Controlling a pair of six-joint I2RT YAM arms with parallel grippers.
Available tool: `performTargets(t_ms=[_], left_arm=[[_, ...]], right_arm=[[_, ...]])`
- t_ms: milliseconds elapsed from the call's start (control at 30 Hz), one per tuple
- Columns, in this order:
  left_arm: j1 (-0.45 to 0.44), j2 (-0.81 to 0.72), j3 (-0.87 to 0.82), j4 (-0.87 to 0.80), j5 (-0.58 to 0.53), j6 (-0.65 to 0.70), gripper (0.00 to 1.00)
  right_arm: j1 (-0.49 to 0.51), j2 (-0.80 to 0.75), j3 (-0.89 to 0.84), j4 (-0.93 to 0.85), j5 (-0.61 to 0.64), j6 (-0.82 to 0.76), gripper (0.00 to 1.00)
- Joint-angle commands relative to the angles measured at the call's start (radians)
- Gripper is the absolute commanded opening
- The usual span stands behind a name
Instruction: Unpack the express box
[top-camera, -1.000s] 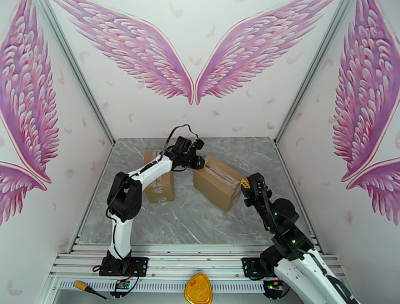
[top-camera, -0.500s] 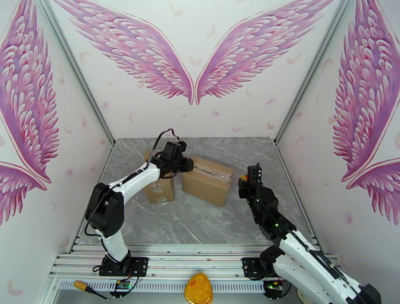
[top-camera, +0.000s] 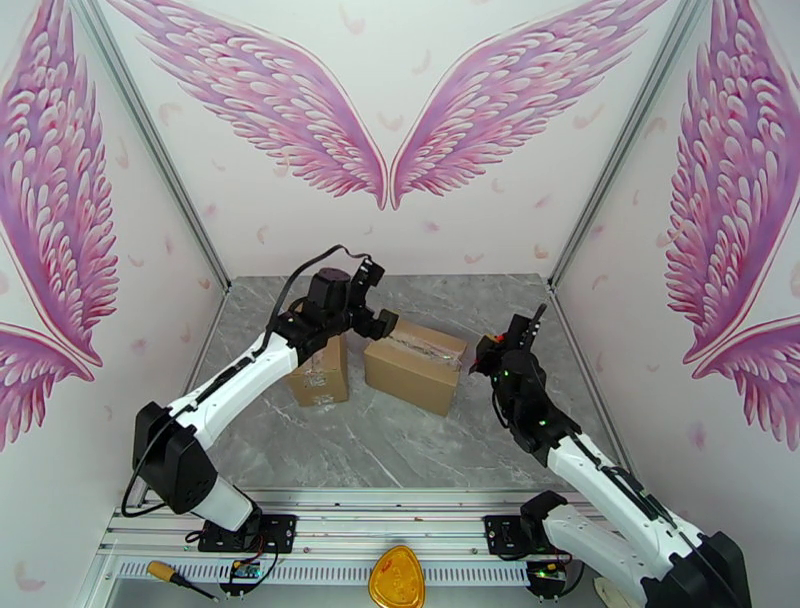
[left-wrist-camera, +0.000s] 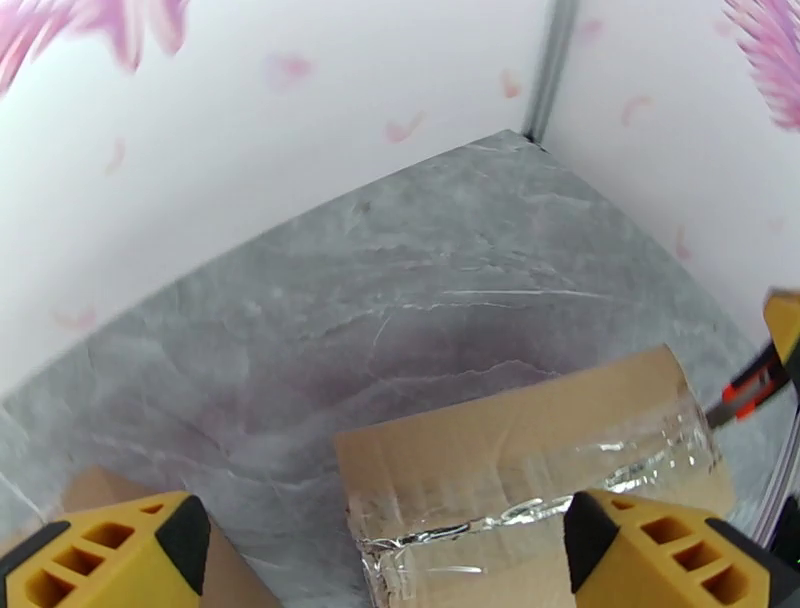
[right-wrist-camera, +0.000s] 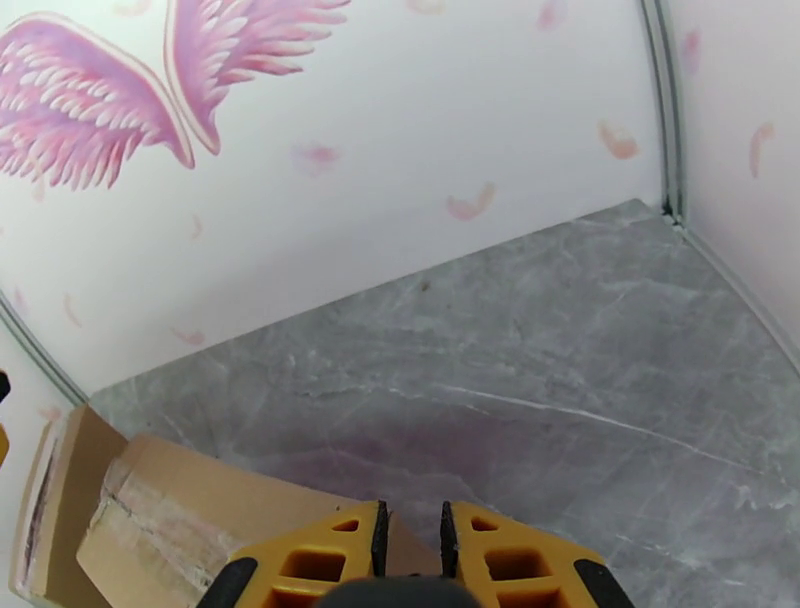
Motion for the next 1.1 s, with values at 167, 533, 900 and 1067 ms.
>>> performTargets(t_ms=[167, 533, 900, 1067], left_arm=[[-0.152, 0.032, -0.013, -0.056, 0.224, 0.679, 0.99], [-0.249, 0.194, 0.095, -0.136, 0.234, 0.830, 0.99], [-0.259, 0.244, 0.066, -0.071, 0.197, 0.802, 0.99], [-0.259, 0.271, 0.056, -0.004, 0.139, 0.787, 0.99]], right_arm=[[-0.082, -0.007, -0.023, 0.169, -0.035, 0.253, 0.00], [-0.090, 0.026, -0.050, 0.226, -0.042, 0.326, 0.00], [-0.108, 0.074, -0.077, 0.299, -0.047, 0.345, 0.00], [-0.117, 0.081, -0.088, 0.307, -0.083, 0.380, 0.00]])
